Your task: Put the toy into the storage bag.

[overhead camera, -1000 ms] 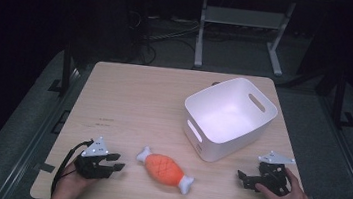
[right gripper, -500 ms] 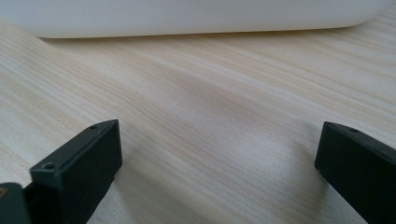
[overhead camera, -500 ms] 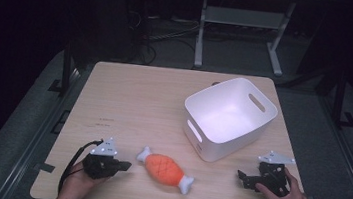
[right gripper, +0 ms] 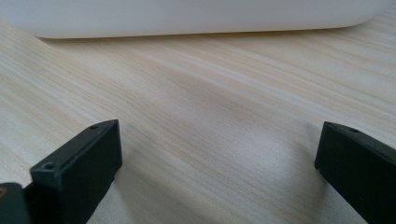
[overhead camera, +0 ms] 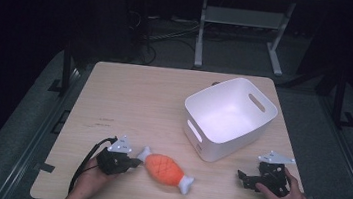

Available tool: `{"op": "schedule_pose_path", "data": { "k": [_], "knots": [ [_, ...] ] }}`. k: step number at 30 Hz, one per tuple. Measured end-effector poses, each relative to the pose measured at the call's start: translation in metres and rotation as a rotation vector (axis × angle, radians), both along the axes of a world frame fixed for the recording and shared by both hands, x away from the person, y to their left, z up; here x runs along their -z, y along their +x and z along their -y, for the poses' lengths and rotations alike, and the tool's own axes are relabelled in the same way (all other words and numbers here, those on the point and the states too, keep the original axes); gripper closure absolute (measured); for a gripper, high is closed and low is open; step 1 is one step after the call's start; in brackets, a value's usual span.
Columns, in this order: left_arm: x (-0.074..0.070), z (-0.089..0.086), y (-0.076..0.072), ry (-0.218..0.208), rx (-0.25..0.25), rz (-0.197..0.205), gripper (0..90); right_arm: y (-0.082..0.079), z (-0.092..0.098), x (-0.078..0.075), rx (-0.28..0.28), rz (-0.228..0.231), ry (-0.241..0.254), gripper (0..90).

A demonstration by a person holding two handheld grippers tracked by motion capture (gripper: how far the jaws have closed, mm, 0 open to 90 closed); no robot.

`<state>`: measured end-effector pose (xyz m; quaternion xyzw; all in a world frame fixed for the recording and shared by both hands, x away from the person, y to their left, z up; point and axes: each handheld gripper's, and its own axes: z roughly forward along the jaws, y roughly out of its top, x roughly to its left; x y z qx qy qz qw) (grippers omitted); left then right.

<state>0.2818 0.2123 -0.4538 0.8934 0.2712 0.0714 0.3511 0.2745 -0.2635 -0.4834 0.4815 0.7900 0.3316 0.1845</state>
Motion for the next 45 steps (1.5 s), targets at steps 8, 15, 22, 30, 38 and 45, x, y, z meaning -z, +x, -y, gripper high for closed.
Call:
{"op": "schedule_pose_path", "data": {
  "k": [8,15,22,30,38,45],
  "knots": [
    [-0.002,0.008,0.016,0.015,-0.022,0.024,89.5,0.000,0.000,0.000,0.000,0.000,0.000,0.2],
    [-0.003,0.017,0.026,0.009,-0.022,0.033,89.5,0.000,0.000,0.000,0.000,0.000,0.000,0.2],
    [-0.005,0.030,0.033,0.006,-0.016,0.042,89.5,0.000,0.000,0.000,0.001,0.000,0.000,0.2],
    [-0.003,0.044,0.044,0.000,-0.010,0.042,89.5,0.000,0.000,0.000,0.001,0.000,0.000,0.2],
    [-0.004,0.055,0.052,-0.011,-0.006,0.041,89.5,0.000,0.000,0.000,0.001,0.000,0.000,0.2],
    [-0.002,0.069,0.058,-0.009,0.012,0.034,89.5,0.000,0.000,0.000,0.002,-0.001,-0.001,0.2]
  ]
}}
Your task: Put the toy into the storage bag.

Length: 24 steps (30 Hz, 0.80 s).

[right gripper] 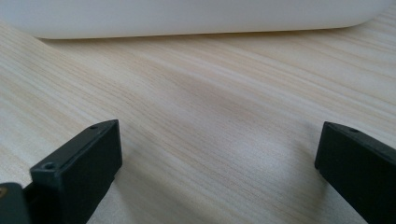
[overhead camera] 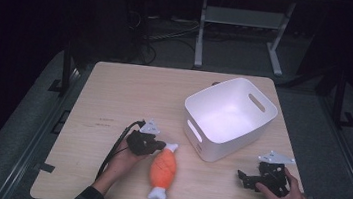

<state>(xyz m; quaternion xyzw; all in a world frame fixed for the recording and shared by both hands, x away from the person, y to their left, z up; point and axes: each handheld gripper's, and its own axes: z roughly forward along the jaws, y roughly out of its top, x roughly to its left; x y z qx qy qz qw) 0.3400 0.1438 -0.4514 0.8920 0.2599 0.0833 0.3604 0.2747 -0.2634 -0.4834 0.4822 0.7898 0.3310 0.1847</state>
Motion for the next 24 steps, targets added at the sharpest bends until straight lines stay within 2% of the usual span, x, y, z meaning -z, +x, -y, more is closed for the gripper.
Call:
{"op": "schedule_pose_path", "data": {
  "k": [9,24],
  "knots": [
    [-0.002,0.020,0.004,-0.023,0.031,0.002,89.5,0.000,0.000,0.000,0.000,0.000,0.000,0.2],
    [-0.003,0.054,0.000,-0.026,0.117,-0.005,89.5,0.000,0.000,0.000,-0.001,0.000,0.000,0.2]
  ]
}}
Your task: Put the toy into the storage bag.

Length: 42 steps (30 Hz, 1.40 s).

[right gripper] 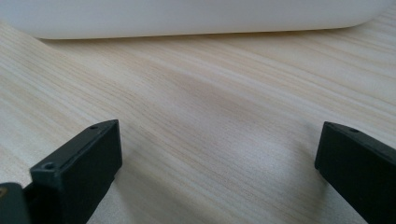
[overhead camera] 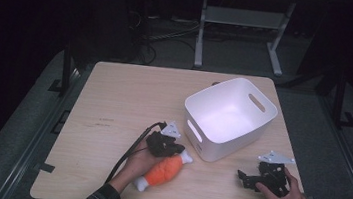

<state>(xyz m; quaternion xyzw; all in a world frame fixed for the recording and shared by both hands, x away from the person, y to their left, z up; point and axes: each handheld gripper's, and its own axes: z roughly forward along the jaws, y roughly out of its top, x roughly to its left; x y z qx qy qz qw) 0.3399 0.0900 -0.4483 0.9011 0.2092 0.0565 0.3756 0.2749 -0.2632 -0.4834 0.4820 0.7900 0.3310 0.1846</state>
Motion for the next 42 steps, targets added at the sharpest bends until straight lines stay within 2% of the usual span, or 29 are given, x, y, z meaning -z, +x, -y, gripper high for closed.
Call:
{"op": "schedule_pose_path", "data": {
  "k": [8,13,18,27,30,38,42],
  "knots": [
    [-0.004,0.001,-0.003,-0.005,0.014,-0.005,89.1,0.000,0.000,0.000,0.000,0.000,0.000,0.2],
    [-0.013,-0.009,-0.003,-0.012,-0.017,-0.009,76.3,0.000,0.000,0.000,0.000,0.000,0.000,0.2],
    [-0.021,-0.021,-0.001,0.003,-0.033,-0.037,59.0,0.000,0.000,0.000,0.000,0.000,0.000,0.2],
    [-0.030,-0.035,-0.003,0.013,-0.072,-0.087,33.9,0.000,0.000,0.000,-0.001,0.000,0.000,0.2],
    [-0.033,-0.038,-0.005,0.020,-0.070,-0.079,25.4,0.000,0.000,0.000,0.000,0.000,-0.001,0.2],
    [-0.035,-0.042,-0.013,0.044,-0.057,-0.115,13.8,0.000,0.000,0.000,0.000,0.000,0.000,0.2],
    [-0.038,-0.044,-0.020,0.054,-0.045,-0.120,12.8,0.000,0.000,0.000,0.000,0.000,0.000,0.2]
  ]
}}
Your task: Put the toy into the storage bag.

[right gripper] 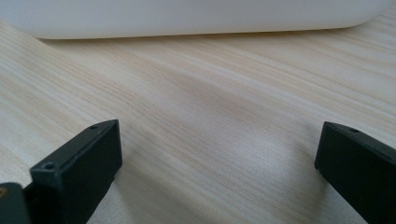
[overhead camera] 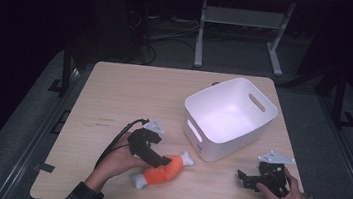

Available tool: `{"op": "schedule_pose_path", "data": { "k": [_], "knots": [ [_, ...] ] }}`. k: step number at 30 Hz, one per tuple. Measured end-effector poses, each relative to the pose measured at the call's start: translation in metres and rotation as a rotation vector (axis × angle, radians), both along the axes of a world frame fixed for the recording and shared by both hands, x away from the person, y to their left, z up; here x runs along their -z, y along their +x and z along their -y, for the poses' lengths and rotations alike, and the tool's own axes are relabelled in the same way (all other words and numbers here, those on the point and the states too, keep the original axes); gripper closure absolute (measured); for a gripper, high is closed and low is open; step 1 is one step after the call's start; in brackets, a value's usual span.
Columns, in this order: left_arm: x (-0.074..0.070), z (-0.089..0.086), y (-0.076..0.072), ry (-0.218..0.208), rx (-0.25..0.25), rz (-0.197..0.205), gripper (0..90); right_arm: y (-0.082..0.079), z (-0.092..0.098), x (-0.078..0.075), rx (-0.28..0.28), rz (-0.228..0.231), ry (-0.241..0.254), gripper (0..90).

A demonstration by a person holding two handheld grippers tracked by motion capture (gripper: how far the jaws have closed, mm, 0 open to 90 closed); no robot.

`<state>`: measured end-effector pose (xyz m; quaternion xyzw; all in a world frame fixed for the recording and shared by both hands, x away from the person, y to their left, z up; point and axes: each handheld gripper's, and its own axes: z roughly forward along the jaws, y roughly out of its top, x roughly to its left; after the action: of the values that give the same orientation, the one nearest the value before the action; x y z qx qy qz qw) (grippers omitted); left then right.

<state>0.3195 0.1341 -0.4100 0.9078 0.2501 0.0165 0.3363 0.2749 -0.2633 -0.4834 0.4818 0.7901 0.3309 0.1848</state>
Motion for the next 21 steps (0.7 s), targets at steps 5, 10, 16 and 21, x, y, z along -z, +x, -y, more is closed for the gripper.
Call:
{"op": "schedule_pose_path", "data": {
  "k": [5,10,16,21],
  "knots": [
    [-0.001,-0.001,-0.010,0.017,0.024,-0.002,12.8,0.000,0.000,0.000,0.000,0.000,0.000,0.2],
    [0.002,0.001,-0.016,0.029,0.033,-0.005,12.8,0.000,0.000,0.000,0.000,0.000,0.000,0.2],
    [0.004,0.005,-0.020,0.038,0.048,-0.008,12.8,0.000,0.000,0.000,0.000,0.000,0.000,0.2],
    [0.007,0.008,-0.022,0.041,0.047,-0.012,12.7,0.000,0.000,0.000,0.000,0.000,0.000,0.2]
  ]
}}
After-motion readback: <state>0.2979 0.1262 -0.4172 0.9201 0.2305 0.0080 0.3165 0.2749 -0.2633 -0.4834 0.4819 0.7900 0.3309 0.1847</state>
